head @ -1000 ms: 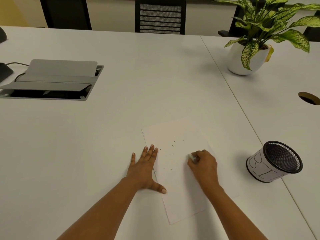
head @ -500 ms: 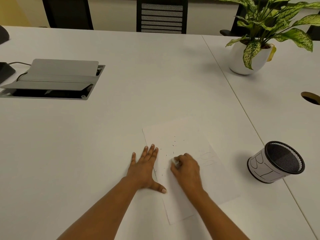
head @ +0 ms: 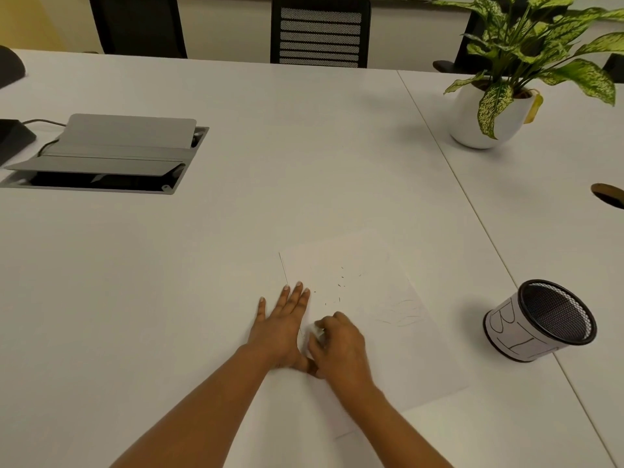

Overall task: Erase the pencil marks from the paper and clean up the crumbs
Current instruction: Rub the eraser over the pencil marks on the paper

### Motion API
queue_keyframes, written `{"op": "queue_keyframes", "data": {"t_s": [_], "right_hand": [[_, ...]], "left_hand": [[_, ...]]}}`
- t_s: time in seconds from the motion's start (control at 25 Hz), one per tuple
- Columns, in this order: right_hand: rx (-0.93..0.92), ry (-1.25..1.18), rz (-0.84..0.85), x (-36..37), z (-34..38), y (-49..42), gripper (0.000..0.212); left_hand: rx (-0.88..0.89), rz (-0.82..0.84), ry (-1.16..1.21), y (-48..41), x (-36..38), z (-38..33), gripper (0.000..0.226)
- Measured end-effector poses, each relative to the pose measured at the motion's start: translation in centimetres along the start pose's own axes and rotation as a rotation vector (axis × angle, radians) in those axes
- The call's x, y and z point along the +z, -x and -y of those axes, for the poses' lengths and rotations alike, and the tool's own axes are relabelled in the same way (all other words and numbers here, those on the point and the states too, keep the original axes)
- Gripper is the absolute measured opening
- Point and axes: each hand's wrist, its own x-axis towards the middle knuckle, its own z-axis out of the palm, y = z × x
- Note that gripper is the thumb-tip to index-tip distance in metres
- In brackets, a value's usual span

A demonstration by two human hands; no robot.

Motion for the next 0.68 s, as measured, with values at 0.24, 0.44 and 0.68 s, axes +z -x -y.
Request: {"op": "queue_keyframes", "data": {"t_s": [0.24, 0.44, 0.68], "right_hand": [[0.213, 0.034, -0.201, -5.1, -4.8, -3.5, 0.01], [0.226, 0.002, -0.245, -4.7, -4.5, -2.6, 0.01], [0.06, -0.018, -0.142, -2.2, -3.3, 0.8, 0.01]], "left_hand": [[-0.002, 0.01, 0.021, 0.0, 0.0, 0.1, 0.139], [-0.003, 0.009, 0.02, -0.1, 0.0, 0.1, 0.139], [-0.008, 0.014, 0.021, 0.0, 0.0, 0.1, 0.139]]}}
